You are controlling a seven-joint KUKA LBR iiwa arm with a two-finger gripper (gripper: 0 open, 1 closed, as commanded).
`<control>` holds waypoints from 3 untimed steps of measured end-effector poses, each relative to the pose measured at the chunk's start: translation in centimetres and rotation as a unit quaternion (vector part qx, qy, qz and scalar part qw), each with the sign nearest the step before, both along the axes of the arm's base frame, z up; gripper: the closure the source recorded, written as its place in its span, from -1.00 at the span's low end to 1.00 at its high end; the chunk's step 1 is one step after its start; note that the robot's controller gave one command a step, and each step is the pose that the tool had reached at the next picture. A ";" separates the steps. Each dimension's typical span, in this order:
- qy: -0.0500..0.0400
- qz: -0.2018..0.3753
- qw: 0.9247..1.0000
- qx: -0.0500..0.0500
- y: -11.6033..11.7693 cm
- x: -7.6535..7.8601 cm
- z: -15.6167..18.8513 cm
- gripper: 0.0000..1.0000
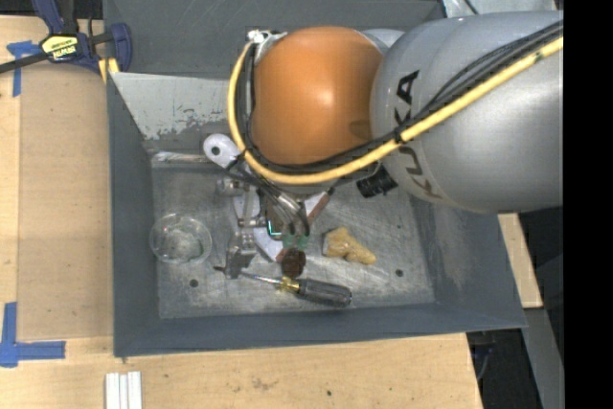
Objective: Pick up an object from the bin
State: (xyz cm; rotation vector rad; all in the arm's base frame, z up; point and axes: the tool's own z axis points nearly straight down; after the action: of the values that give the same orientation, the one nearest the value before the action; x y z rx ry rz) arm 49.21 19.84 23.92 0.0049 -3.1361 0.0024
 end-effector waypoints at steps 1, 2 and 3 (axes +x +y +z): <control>-0.004 -0.001 1.000 0.001 -0.1 0.2 0.4 -1.00; -0.006 -0.045 0.999 0.002 1.1 0.2 -5.5 -1.00; -0.004 -0.072 0.997 0.001 4.1 0.2 -7.9 -1.00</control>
Offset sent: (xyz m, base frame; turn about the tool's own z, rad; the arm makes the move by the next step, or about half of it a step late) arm 0.0001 0.0340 -0.1692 0.2487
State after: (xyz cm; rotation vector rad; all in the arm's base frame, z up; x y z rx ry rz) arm 49.41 23.93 16.04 -0.2217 -3.1357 -0.0020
